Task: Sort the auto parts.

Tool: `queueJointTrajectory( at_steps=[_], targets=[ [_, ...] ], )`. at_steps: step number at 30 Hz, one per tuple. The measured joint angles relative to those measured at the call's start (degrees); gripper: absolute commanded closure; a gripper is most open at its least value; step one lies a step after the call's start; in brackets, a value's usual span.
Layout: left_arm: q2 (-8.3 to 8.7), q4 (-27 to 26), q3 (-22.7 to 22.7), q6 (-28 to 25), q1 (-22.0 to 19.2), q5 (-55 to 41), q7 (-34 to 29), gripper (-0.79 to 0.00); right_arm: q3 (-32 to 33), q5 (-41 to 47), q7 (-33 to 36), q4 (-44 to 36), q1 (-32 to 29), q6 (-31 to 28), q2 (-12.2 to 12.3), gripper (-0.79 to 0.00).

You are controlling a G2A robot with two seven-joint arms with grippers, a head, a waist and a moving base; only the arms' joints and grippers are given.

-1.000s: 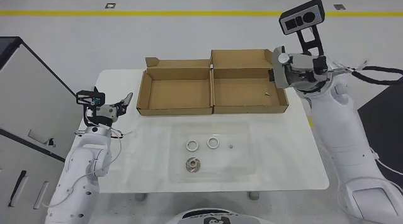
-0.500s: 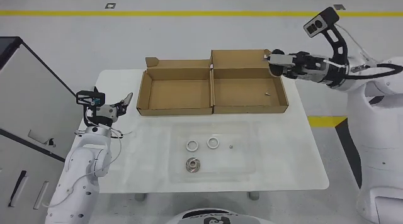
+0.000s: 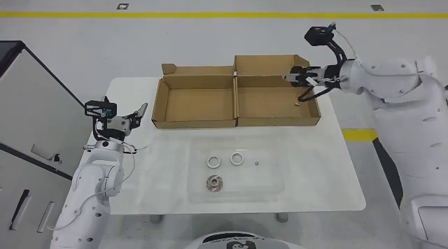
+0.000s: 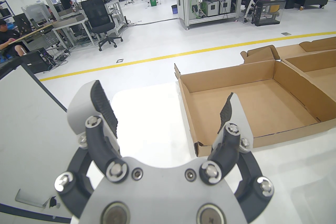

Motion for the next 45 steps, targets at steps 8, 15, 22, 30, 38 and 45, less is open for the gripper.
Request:
queueJointTrajectory(
  at_steps=[8,15,22,30,38,45],
  targets=[
    [0.0,0.0,0.0,0.0,0.0,0.0,0.0,-0.785,-12.33,-11.22,-1.47,9.19,5.98,-1.31,-1.71,0.0],
    [0.0,0.0,0.0,0.0,0.0,0.0,0.0,-0.785,-20.21,-15.66,-4.3,18.0,10.25,-1.36,-3.87,0.0],
    [0.0,0.0,0.0,0.0,0.0,0.0,0.0,-0.785,-26.85,-18.01,-6.77,26.5,12.98,-0.82,-6.4,0.0],
    [0.0,0.0,0.0,0.0,0.0,0.0,0.0,-0.785,-33.38,-19.27,-9.27,36.84,15.99,-0.27,-9.98,0.0],
    [0.0,0.0,0.0,0.0,0.0,0.0,0.0,-0.785,-36.73,-19.33,-11.35,44.89,18.04,-0.27,-12.96,0.0],
    [0.0,0.0,0.0,0.0,0.0,0.0,0.0,-0.785,-38.04,-19.5,-12.57,49.52,18.84,-0.66,-14.75,0.0]
  ],
)
